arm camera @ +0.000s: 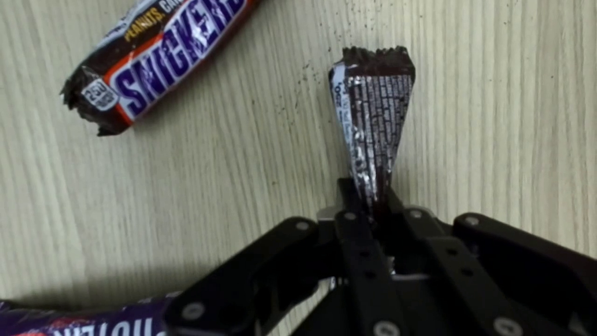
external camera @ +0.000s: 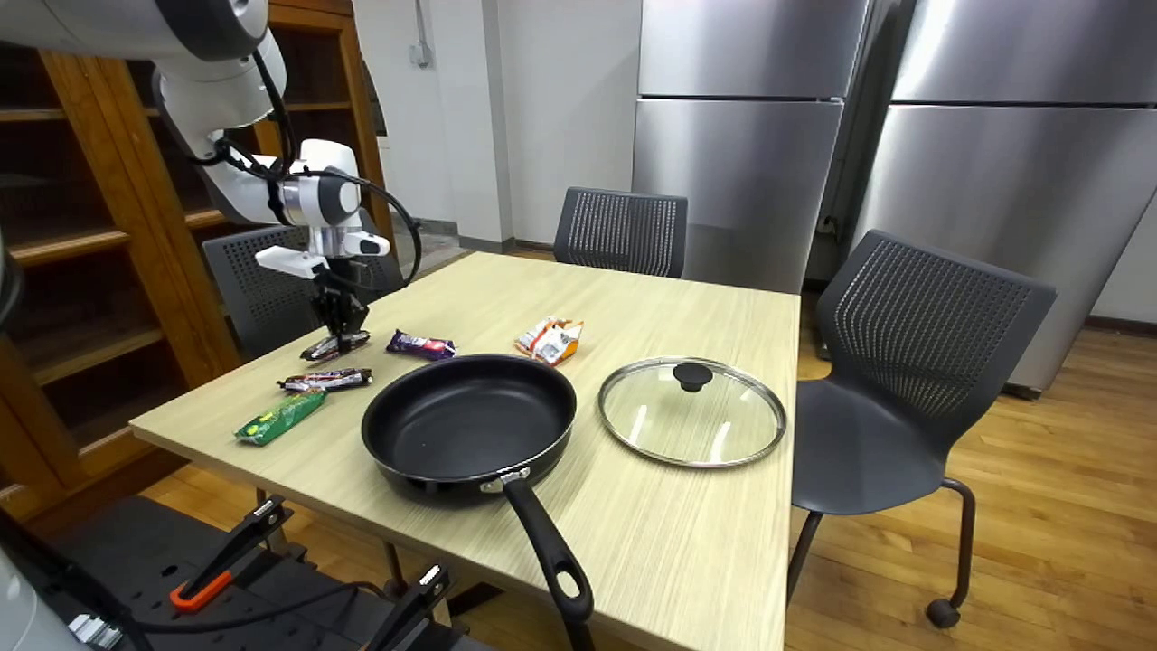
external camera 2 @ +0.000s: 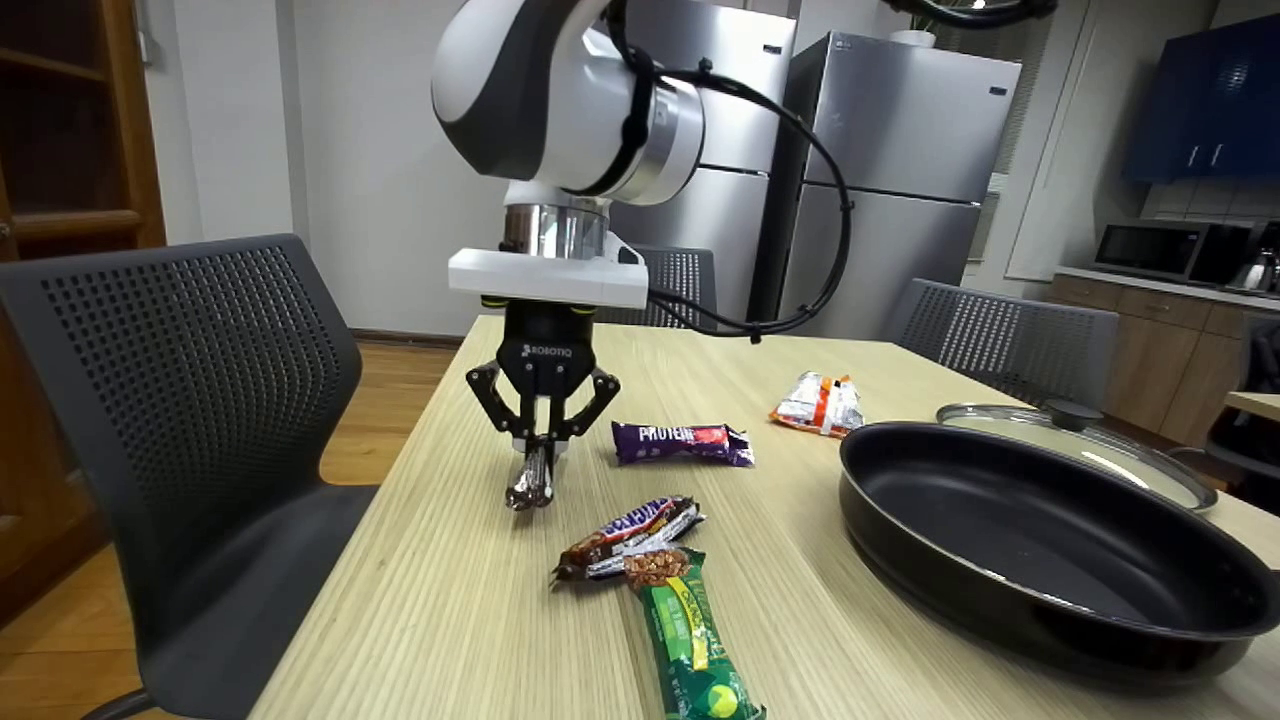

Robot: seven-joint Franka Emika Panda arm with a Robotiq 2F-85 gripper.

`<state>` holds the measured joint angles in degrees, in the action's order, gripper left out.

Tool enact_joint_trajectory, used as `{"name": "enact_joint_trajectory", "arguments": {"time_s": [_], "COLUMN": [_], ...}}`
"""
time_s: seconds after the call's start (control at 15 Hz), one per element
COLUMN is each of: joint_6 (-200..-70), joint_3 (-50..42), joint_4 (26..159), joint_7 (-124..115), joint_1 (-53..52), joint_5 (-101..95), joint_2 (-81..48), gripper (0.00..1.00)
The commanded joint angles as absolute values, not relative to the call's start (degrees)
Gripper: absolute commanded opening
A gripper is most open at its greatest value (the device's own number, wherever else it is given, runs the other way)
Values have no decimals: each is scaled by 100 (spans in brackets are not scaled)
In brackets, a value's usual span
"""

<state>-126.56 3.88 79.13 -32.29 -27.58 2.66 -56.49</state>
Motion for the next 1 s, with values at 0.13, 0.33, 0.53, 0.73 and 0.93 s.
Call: {"name": "enact_joint_trajectory", "arguments": {"time_s": [0.13,0.33,0.53,0.73,0.93], "joint_6": [-12418,-12447,-12538,-12698,-12917], "joint_3": [395,366,343,340,296], "joint_4": [7732,7797,7979,8276,8687], "joint_7": [-3258,-3274,-3282,-3230,-3249], "joint_1": [-2771,-2791,-2763,-2690,-2611], "joint_5": [228,184,180,207,225], "joint_2": [-5610,-5479,-5268,-4988,-4655], "gripper": [3,3,3,3,3]}}
